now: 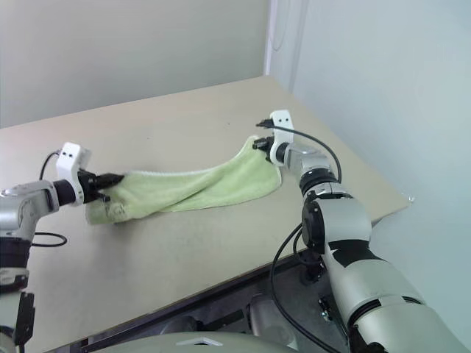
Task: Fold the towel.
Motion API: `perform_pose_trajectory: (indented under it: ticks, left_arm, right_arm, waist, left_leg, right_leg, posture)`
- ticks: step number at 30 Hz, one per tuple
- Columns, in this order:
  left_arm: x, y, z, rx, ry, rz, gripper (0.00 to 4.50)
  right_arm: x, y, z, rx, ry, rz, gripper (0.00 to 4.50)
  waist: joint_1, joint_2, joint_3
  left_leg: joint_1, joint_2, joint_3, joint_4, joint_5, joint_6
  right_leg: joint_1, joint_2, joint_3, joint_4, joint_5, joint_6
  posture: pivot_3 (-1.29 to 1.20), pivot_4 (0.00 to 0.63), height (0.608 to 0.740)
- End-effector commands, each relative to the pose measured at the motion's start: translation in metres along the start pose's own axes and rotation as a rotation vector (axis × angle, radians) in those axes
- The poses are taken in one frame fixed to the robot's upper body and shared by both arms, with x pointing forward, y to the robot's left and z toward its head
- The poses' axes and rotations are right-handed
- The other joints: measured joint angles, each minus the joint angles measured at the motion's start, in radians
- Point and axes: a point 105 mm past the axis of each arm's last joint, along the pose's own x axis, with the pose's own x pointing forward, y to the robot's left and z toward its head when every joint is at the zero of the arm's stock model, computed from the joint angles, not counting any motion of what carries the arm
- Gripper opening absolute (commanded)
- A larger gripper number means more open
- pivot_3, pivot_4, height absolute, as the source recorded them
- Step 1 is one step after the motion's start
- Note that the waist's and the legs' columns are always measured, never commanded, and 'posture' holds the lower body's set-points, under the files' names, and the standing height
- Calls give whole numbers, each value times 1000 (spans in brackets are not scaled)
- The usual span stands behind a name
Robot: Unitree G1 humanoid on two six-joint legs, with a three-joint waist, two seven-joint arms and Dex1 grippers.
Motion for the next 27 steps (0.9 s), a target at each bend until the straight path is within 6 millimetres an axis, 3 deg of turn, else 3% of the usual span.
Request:
perform_pose_trajectory:
  ticks: [1, 7, 11, 14, 18, 24, 27]
  left_arm:
    - [5, 21, 49, 9, -182, 118, 0]
    - [5, 44, 101, 56, -360, 271, 0]
    - [-14, 44, 117, 108, -419, 190, 0]
    - [-32, 41, 105, 155, -375, 95, 0]
    - [-60, 29, 64, 197, -232, -44, 0]
    - [-88, 17, 14, 231, -67, -90, 0]
    - [-91, 10, -3, 210, -37, -108, 0]
  right_arm:
    - [-11, -3, 76, -39, -258, -26, 37]
    - [-26, -3, 116, -49, -450, -10, 37]
    - [-37, 8, 115, -125, -499, 140, 37]
    - [-47, 16, 91, -208, -489, 248, 37]
    - [-68, 33, 44, -224, -411, 367, 37]
    - [-110, 72, -25, -226, -236, 564, 37]
    - [-125, 90, -82, -179, 35, 683, 37]
  waist:
    - [0, 0, 0]
    - [-6, -1, 0]
    - [-6, 0, 0]
    - [-5, -1, 0]
    - [-3, 0, 0]
    - [24, 0, 0]
    - [39, -1, 0]
  left_leg:
    - [0, 0, 0, 0, 0, 0]
    - [0, 0, 0, -2, 0, 0]
    - [-1, 0, 1, -3, 0, 0]
    - [-2, 0, 0, -4, 0, 0]
    - [-2, 1, 0, -4, 0, 0]
    - [-2, 1, 0, 0, 0, 0]
    - [3, 2, 0, 1, 0, 0]
  right_leg:
    - [0, 0, 0, 0, 0, 0]
    - [0, 0, 0, -1, 0, 0]
    - [-3, 0, 0, 0, 0, 0]
    - [-3, 0, 0, 0, 0, 0]
    - [-3, -1, 0, 0, 0, 1]
    - [-4, -1, 0, 3, -1, 0]
    - [1, 0, 0, 3, -5, 0]
  posture:
    - [0, 0, 740]
    - [0, 0, 740]
    - [0, 0, 740]
    - [0, 0, 740]
    - [0, 0, 740]
    - [0, 0, 740]
    - [0, 0, 740]
